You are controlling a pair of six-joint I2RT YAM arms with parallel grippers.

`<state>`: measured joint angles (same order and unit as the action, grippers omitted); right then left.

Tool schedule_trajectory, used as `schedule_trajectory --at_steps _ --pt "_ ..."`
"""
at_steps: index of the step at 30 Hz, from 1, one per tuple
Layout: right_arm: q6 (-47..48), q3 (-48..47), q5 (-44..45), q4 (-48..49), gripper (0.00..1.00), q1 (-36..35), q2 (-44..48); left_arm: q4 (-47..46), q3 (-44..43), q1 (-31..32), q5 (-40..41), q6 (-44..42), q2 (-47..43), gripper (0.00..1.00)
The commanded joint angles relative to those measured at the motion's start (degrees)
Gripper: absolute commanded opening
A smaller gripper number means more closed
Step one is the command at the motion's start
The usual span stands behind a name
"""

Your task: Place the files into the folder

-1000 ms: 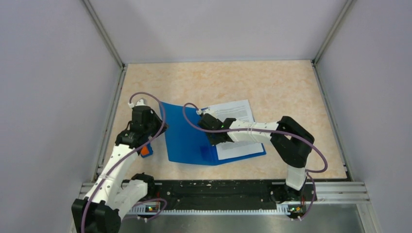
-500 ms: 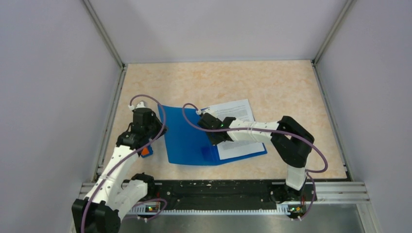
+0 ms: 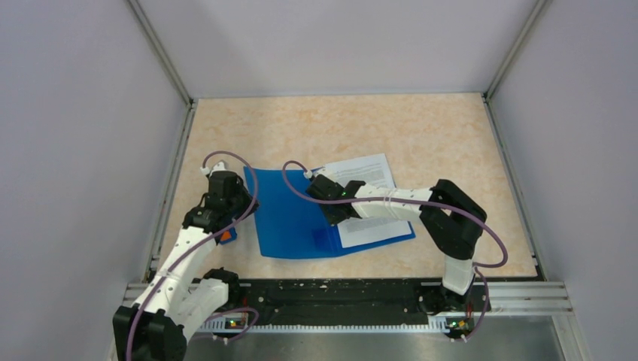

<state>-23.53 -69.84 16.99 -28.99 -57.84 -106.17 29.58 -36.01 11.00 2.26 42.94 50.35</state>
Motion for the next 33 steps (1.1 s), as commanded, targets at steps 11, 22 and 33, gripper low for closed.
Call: schedule_trajectory --at_steps 11,22,33 --pt "3.26 1.81 -0.78 -11.52 0.0 3.76 -0.2 -2.21 1.03 -0.46 8.96 -4.02 -2.71 0.0" --pt "3.56 1.99 -1.11 -12.0 0.0 5.16 0.47 -2.36 1.02 -0.46 9.69 -4.96 -2.82 0.0" --pt "3.56 -1.4 -2.24 -13.7 0.0 5.17 0.93 -2.68 0.89 -0.46 9.16 -5.48 -2.49 0.0"
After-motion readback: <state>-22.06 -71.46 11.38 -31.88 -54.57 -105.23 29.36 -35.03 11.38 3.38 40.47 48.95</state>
